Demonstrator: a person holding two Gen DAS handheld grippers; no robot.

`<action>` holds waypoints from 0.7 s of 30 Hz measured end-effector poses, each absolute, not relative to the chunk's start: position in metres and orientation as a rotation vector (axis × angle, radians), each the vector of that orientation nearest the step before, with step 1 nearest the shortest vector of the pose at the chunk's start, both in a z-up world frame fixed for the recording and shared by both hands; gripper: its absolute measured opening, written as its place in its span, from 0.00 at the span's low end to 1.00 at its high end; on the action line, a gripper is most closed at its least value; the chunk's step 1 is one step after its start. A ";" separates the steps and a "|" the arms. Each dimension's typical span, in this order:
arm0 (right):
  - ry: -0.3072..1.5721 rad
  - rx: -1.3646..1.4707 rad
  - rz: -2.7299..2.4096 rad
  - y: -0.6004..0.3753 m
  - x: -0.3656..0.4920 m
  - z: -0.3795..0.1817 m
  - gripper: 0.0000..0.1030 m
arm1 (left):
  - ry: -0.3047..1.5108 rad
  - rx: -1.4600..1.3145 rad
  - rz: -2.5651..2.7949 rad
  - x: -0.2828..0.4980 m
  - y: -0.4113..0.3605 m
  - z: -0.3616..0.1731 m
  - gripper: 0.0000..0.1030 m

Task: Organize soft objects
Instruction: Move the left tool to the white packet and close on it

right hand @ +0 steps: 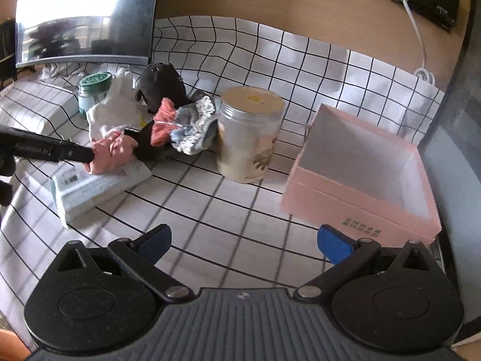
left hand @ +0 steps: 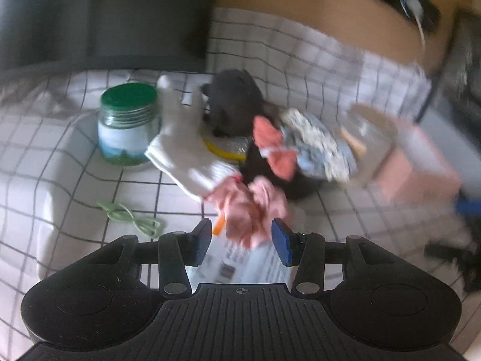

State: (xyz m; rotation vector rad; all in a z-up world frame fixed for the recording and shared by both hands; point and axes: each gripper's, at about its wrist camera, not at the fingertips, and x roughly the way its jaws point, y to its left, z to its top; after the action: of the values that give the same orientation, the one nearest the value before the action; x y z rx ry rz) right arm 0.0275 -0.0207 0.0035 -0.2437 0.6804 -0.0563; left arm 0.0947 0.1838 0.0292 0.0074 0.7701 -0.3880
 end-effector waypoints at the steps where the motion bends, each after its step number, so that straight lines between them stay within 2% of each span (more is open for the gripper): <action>1: 0.686 -0.241 -0.059 -0.022 0.029 0.003 1.00 | 0.776 0.053 -0.393 0.091 0.174 0.028 0.48; 6: 0.681 -0.211 -0.037 -0.031 0.032 0.000 1.00 | 0.814 0.265 -0.394 0.089 0.142 0.016 0.52; 10: 0.679 -0.228 -0.006 -0.031 0.031 -0.001 1.00 | 0.798 0.319 -0.366 0.100 0.144 0.015 0.53; 15: 0.689 -0.226 0.008 -0.034 0.027 -0.003 1.00 | 0.844 0.199 -0.393 0.121 0.158 0.016 0.57; 18: 0.696 -0.224 0.010 -0.035 0.024 -0.004 1.00 | 0.867 0.155 -0.396 0.132 0.164 0.014 0.69; 21: 0.700 -0.227 0.010 -0.035 0.023 -0.004 1.00 | 0.884 0.108 -0.429 0.136 0.169 0.012 0.69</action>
State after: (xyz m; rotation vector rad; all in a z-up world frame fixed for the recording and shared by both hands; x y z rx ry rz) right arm 0.0233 -0.0353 -0.0043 -0.2266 0.7001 0.0103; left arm 0.1355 0.1689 0.0120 0.1078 0.8840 -0.4288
